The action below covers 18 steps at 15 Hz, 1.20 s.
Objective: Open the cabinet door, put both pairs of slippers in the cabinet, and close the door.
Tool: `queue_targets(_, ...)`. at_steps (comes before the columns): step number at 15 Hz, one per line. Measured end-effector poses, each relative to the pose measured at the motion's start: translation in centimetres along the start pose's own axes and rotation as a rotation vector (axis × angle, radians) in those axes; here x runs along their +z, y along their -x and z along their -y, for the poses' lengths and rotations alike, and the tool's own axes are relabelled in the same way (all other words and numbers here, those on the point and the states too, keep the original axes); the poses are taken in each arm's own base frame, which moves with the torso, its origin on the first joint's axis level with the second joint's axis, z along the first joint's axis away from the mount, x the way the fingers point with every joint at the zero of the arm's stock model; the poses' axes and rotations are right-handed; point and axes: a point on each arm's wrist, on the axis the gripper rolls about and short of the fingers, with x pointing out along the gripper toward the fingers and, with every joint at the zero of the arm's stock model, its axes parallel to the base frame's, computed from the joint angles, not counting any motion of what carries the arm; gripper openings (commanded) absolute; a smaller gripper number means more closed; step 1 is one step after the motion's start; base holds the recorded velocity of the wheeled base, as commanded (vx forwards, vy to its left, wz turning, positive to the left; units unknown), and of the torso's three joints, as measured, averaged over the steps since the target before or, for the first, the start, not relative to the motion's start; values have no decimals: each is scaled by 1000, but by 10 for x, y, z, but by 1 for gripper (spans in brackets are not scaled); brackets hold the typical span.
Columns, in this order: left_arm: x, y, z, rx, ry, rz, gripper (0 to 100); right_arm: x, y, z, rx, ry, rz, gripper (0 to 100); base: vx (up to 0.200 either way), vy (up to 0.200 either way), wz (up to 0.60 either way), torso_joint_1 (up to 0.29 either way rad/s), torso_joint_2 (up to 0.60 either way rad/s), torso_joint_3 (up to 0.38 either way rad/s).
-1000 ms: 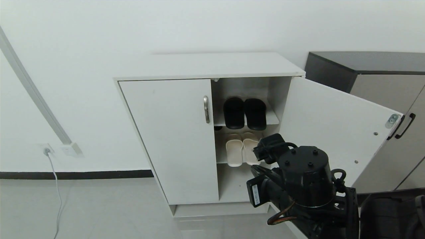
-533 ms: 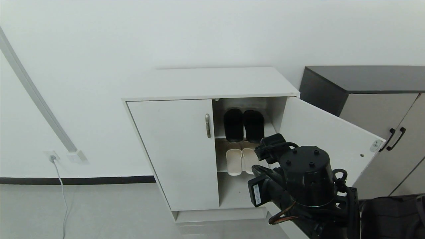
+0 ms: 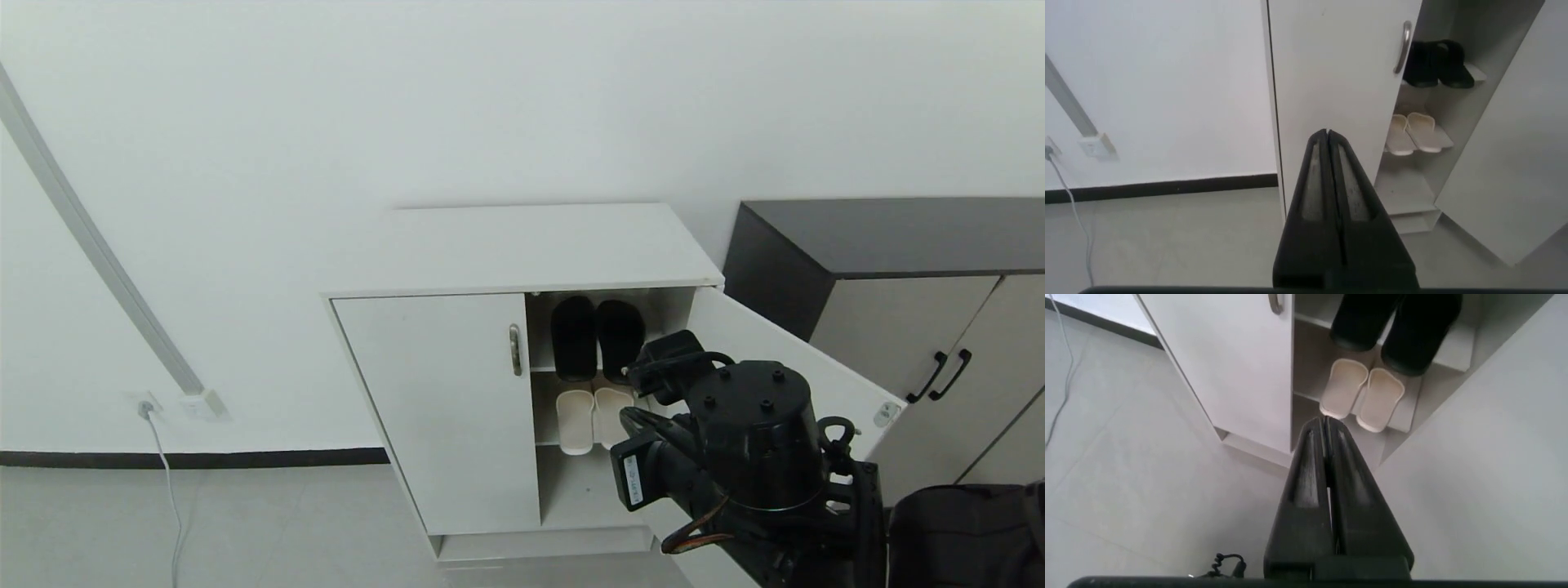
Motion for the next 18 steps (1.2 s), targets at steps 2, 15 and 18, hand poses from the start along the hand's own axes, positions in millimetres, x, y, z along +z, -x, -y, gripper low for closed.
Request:
queue_targets(2, 0, 0, 0, 0, -1, 0, 0, 0, 0, 0, -1, -1, 0, 0, 0, 0, 0, 239, -562, -322)
queue_targets(15, 0, 0, 0, 0, -1, 0, 0, -3, -4, 4, -7, -12, -13, 0, 0, 0, -92, 105, -239, -129)
queue_targets(18, 0, 0, 0, -1, -1, -1, 0, -3, -4, 5, -11, -12, -13, 0, 0, 0, -600, 10, -4, 2)
